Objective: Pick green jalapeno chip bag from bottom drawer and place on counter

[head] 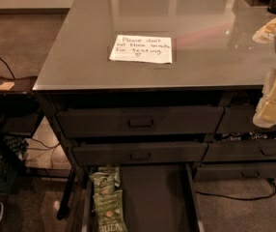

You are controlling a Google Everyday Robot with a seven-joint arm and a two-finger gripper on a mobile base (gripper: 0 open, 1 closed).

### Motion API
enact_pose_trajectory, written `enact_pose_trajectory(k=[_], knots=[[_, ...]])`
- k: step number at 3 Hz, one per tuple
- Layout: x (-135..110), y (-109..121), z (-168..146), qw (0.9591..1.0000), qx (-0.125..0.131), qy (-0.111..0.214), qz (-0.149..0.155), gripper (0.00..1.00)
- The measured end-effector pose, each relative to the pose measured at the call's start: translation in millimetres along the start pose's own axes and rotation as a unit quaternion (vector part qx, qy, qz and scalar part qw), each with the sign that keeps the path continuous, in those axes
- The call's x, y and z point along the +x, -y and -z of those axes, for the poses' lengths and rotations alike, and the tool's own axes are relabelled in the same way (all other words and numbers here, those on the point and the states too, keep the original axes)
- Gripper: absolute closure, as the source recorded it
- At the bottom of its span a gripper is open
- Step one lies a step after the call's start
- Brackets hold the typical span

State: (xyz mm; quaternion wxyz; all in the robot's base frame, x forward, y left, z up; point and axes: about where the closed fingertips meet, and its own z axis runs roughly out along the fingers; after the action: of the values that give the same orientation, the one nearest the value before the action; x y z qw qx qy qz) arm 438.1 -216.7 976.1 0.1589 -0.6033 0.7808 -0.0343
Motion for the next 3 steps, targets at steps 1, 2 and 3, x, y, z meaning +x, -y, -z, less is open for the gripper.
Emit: enact_pose_trajectory(k=[1, 2, 3], knots=[[0.0, -0.1, -0.1, 1.0, 0.0, 0.0, 0.0, 0.0], [1.2, -14.7, -23.7, 0.9996, -0.011, 0.026, -0.009, 0.0], [-1.8, -43.4, -64.4, 0.9975, -0.029, 0.06, -0.022, 0.0]])
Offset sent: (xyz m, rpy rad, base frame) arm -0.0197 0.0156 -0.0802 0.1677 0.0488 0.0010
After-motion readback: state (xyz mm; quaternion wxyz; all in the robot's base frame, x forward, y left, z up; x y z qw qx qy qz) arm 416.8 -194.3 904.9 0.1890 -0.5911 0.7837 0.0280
